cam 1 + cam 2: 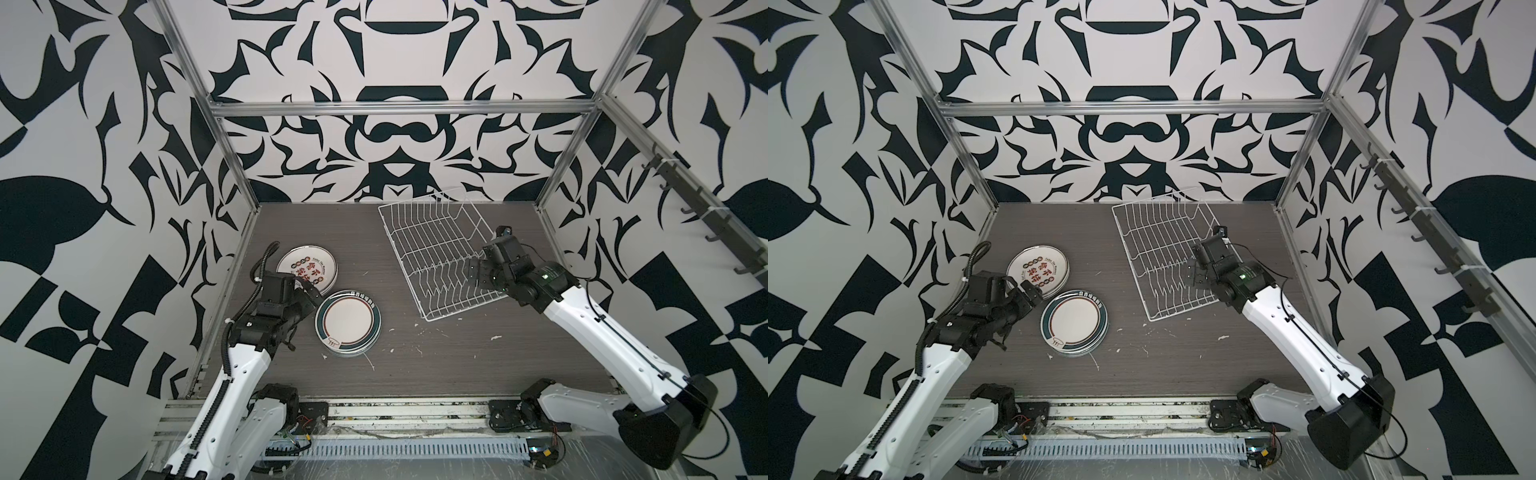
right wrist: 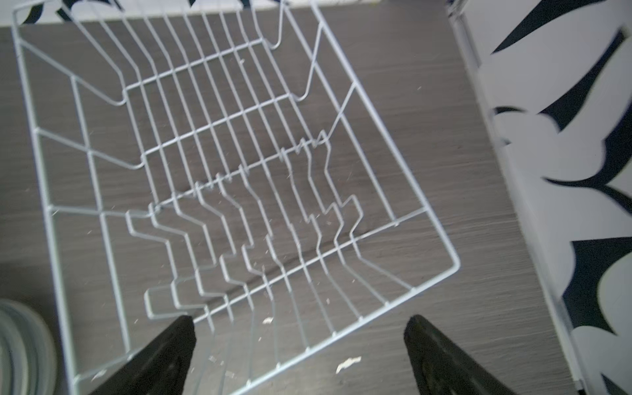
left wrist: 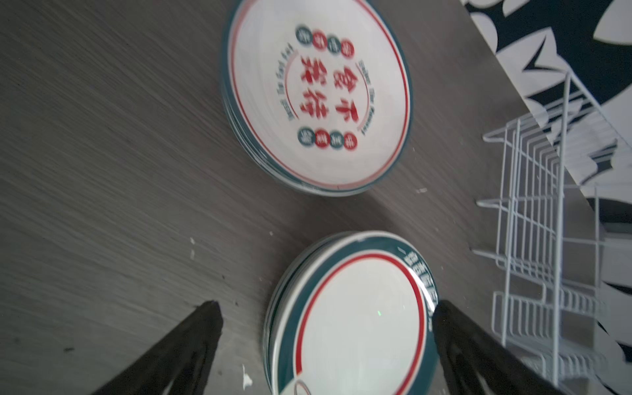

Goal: Unload the plates from the dish rack
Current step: Place the plate among the plates, then reset both arms

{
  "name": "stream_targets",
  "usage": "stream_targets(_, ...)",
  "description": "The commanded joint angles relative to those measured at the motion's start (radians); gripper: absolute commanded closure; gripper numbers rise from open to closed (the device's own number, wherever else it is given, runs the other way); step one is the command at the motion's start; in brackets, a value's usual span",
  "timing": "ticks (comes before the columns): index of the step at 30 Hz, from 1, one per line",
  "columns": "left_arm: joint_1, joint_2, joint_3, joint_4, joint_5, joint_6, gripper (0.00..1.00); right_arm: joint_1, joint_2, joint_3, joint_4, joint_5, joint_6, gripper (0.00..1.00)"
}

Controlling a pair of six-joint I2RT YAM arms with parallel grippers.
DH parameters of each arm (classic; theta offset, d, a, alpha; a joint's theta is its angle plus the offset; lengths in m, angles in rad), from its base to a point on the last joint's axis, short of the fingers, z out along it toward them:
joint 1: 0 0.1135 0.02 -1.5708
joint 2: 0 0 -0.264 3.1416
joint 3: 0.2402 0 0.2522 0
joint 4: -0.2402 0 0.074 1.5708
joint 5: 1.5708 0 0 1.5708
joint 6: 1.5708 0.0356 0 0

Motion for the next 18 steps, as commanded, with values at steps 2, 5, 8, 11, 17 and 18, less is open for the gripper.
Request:
stream_targets(2,-0.002,-0.007,-0.022,0.115,-0.195,0.081,0.01,-0.003,-0.028,-0.081,0.175,0.269,-0.094,0.00)
stream_targets(5,-0.002,-0.033,-0.099,0.298,-0.210,0.210,0.01,-0.003,-0.044,-0.183,0.329,0.372,-0.165,0.00)
stream_targets(8,-0.002,-0.031,-0.147,0.419,-0.287,0.258,0.01,-0.003,-0.049,-0.299,0.465,0.483,-0.208,0.00)
stream_targets(11,-0.002,-0.007,-0.206,0.566,-0.325,0.355,0.01,-0.020,-0.067,-0.397,0.628,0.438,-0.315,0.00)
stream_targets(17,0.000,0.112,-0.371,1.046,-0.371,0.598,0.01,-0.157,-0.057,-0.502,0.806,0.225,-0.362,0.00)
stream_targets(18,0.002,0.139,-0.386,1.109,-0.371,0.619,0.01,-0.164,-0.047,-0.518,0.851,0.210,-0.394,0.00)
